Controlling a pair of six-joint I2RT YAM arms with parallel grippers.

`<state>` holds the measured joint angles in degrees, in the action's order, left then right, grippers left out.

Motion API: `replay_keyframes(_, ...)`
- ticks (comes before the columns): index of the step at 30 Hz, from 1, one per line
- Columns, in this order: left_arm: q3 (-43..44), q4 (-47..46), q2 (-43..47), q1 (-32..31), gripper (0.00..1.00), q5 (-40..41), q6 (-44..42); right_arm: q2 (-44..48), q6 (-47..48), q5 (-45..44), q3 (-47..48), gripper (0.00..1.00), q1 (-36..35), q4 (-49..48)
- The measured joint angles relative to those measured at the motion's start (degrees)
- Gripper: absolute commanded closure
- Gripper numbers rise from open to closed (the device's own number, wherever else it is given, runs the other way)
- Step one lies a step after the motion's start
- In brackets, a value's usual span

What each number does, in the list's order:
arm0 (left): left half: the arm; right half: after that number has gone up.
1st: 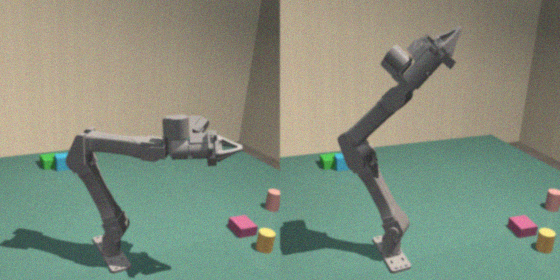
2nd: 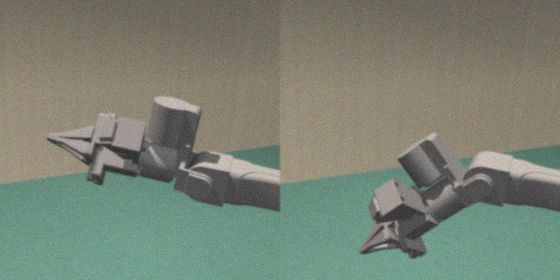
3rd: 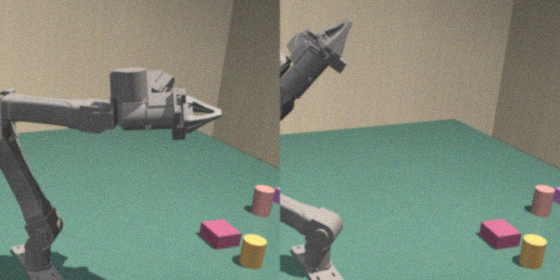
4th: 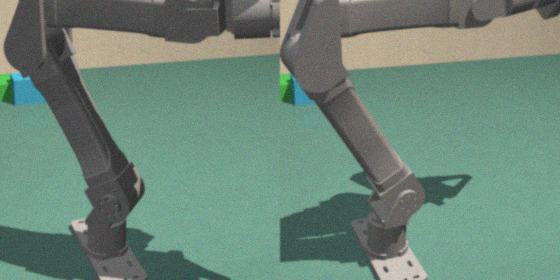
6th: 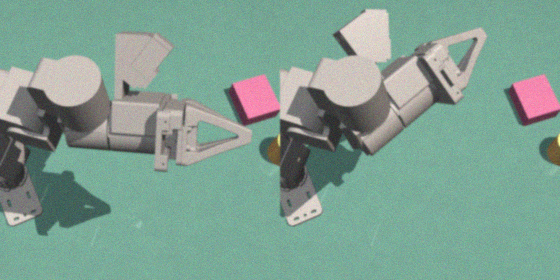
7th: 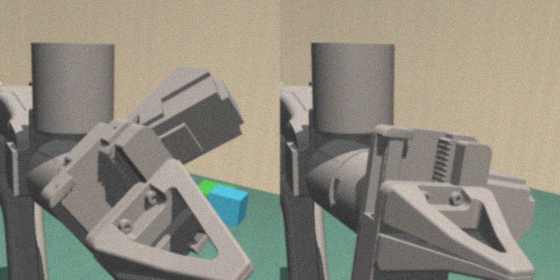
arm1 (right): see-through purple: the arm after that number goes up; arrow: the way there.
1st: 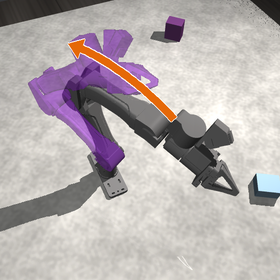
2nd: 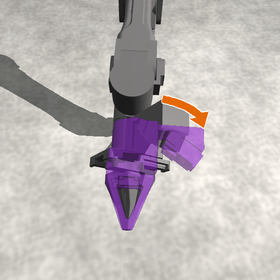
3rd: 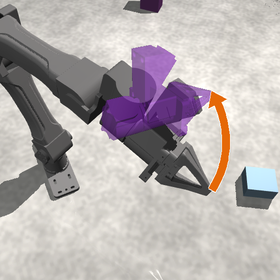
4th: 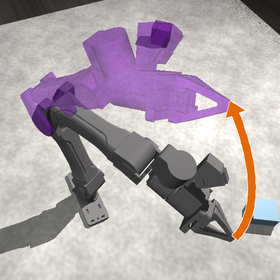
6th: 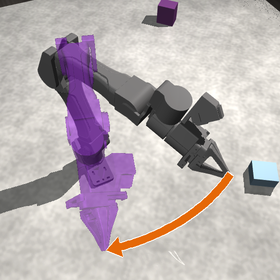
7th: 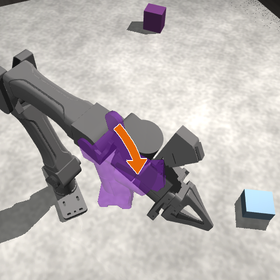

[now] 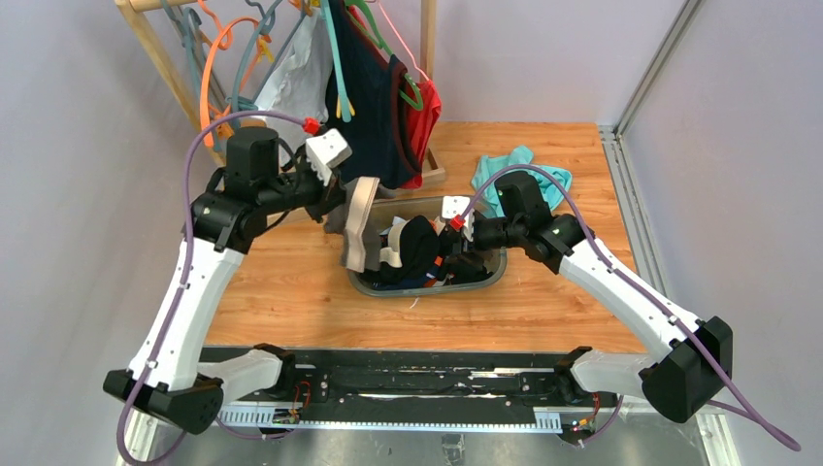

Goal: Remove the underwear clipped to the hanger
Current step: Place the underwear in the bin.

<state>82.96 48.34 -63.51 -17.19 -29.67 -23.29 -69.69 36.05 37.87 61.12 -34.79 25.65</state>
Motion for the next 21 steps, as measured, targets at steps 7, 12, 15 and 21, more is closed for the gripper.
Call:
replay_keyframes(7, -1.7, -7.0, -5.0, -3.6, 1.00, 1.7, 3.1, 0.0, 0.0, -0.7, 0.0, 0.46, 0.0, 0.0)
replay_keyframes(12, -10.9, -12.3, -6.1, -6.0, 0.99, 5.5, 1.4, 0.0, 0.0, -0.7, 0.0, 0.46, 0.0, 0.0)
replay_keyframes(15, -17.4, -15.5, -8.3, -6.5, 0.95, 8.3, -0.7, 0.0, 0.1, -0.7, 0.0, 0.46, 0.0, 0.0)
replay_keyframes(21, -27.3, -19.6, -16.8, -8.4, 0.70, 13.3, -5.0, 0.0, 0.1, -0.7, 0.0, 0.46, 0.0, 0.1)
